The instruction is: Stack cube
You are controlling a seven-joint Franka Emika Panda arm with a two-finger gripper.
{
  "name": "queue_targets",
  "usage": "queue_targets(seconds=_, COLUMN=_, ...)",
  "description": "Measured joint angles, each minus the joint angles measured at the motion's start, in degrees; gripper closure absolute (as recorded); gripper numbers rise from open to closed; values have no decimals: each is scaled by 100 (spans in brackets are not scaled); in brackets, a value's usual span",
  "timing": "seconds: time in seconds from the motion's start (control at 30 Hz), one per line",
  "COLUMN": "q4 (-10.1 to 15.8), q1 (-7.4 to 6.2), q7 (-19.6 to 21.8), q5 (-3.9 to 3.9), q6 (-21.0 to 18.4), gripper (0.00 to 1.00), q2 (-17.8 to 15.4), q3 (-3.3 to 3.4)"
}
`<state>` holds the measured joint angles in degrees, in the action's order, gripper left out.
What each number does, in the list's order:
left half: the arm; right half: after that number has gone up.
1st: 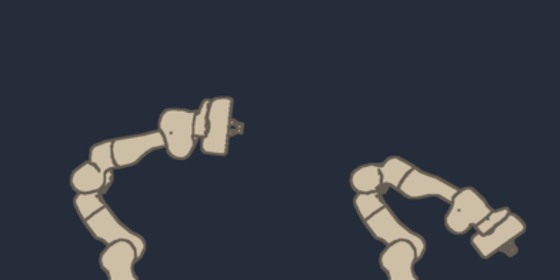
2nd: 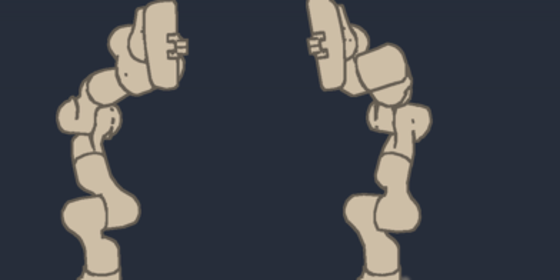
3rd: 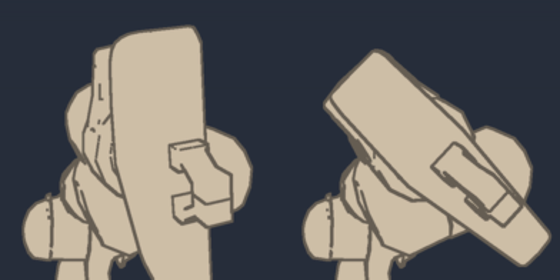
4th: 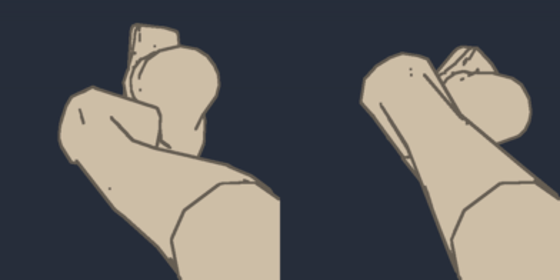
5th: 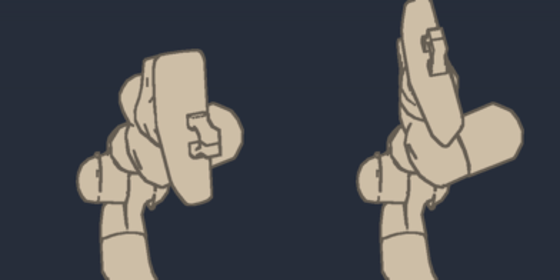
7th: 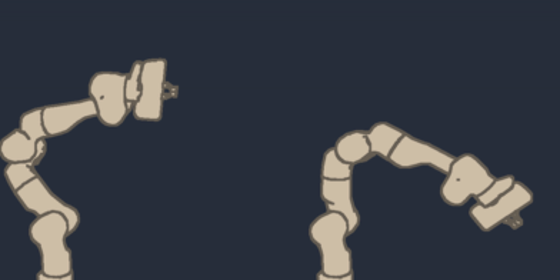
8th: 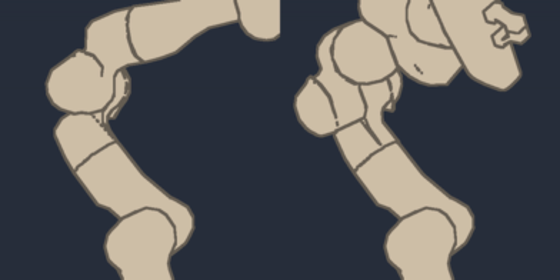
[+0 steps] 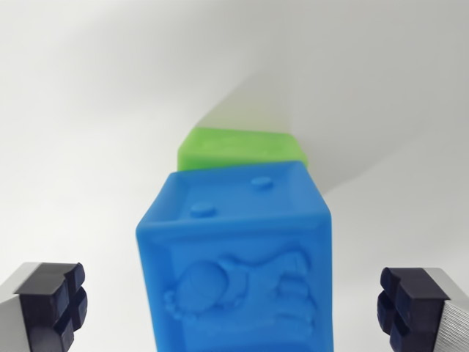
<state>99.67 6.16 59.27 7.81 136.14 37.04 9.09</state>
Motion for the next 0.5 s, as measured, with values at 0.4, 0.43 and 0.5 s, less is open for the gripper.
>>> queue_targets(seconds=0.4, q4=6, q1=-38, q7=31, q5=-67, q6=-400, gripper=0, q2=-418, q3=57)
queue_targets(seconds=0.43, q4=4, q1=-42, q7=34, q5=-74, q6=-442, gripper=0, q2=-456, q3=63)
queue_targets(seconds=0.5, q4=-5, q1=-48, q7=43, q5=-90, q6=-526, gripper=0, q2=-531, q3=72)
